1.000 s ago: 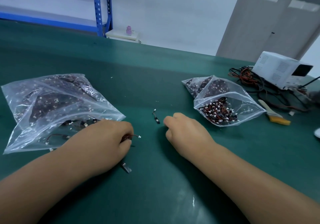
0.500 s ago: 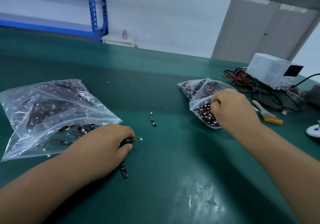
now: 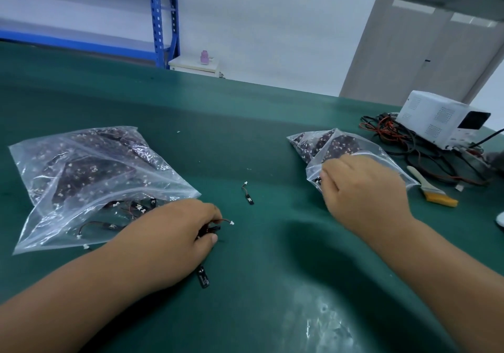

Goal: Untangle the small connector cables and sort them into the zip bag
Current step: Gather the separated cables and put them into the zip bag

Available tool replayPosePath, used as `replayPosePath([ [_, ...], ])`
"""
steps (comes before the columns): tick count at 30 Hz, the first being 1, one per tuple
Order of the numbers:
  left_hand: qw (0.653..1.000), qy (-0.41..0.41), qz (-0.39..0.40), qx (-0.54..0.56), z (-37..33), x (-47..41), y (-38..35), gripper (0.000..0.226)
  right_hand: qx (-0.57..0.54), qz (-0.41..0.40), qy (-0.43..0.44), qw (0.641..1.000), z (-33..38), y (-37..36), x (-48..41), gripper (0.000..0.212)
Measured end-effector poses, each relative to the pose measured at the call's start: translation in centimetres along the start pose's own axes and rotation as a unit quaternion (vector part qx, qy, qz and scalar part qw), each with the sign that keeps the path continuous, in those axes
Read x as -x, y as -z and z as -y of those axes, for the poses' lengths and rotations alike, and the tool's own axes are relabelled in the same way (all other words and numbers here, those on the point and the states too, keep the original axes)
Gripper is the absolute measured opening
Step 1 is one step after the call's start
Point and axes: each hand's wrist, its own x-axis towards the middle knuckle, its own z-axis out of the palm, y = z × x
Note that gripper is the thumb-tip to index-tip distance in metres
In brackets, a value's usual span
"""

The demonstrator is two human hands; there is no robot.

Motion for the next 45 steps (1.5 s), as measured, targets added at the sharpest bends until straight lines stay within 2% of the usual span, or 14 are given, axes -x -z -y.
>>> replayPosePath([
  [1, 1.0, 0.0, -0.001, 0.004, 0.0, 0.0, 0.0, 0.022, -0.023, -0.011, 0.048, 0.999, 1.5, 0.2, -0.1, 0.022],
  [3, 1.0, 0.001, -0.001, 0.012, -0.1, -0.1, 0.1, 0.023, -0.082, 0.05, 0.082, 0.992, 5.0, -0.3, -0.6, 0.02],
  [6, 1.0, -0.003, 0.001, 0.011, 0.0, -0.2, 0.1, 0.019, -0.172, 0.247, -0.079, 0.95, 9.8, -2.4, -1.5, 0.034],
  [9, 1.0, -0.012, 0.003, 0.01, 0.1, -0.2, 0.1, 0.014, -0.202, 0.33, -0.232, 0.892, 11.2, -5.0, -2.7, 0.039],
  [15, 1.0, -0.018, -0.007, 0.011, 0.1, -0.1, 0.1, 0.006, -0.218, 0.349, -0.243, 0.879, 10.6, -5.5, -2.2, 0.013],
  [19, 1.0, -0.026, -0.009, 0.009, -0.1, 0.0, 0.2, 0.006, -0.228, 0.307, -0.152, 0.911, 8.2, -2.8, 0.0, 0.021],
  [22, 0.999, -0.032, -0.009, 0.013, -0.2, -0.1, 0.2, 0.004, -0.197, 0.209, -0.117, 0.951, 5.4, -0.7, 1.4, 0.02],
  [24, 0.999, -0.033, -0.005, 0.018, -0.2, -0.2, 0.2, 0.008, -0.189, 0.068, -0.113, 0.973, 2.6, 0.0, 1.9, 0.012],
  [27, 0.999, -0.026, -0.004, 0.021, -0.3, -0.3, 0.1, 0.015, -0.179, -0.039, -0.087, 0.979, -1.5, 0.1, 1.8, 0.01],
  [32, 0.999, -0.018, -0.011, 0.024, -0.1, -0.2, 0.2, 0.007, -0.045, 0.039, -0.136, 0.989, -2.5, -1.3, 1.6, 0.012],
  [35, 0.999, -0.023, -0.018, 0.026, -0.1, -0.2, 0.2, 0.002, -0.141, -0.003, -0.087, 0.986, 1.2, 0.2, 0.8, 0.014],
  [38, 0.998, -0.032, -0.014, 0.043, -0.4, -0.3, 0.2, 0.002, -0.276, 0.141, 0.004, 0.951, 6.6, 1.7, 0.5, 0.037],
  [41, 0.998, -0.044, -0.003, 0.049, -0.6, -0.4, 0.1, 0.012, -0.331, 0.286, -0.012, 0.899, 10.4, 1.4, 0.7, 0.059],
  [45, 0.997, -0.026, -0.006, 0.073, -0.4, -0.6, -0.2, 0.011, -0.351, 0.285, -0.038, 0.891, 11.7, -0.1, 1.2, 0.044],
])
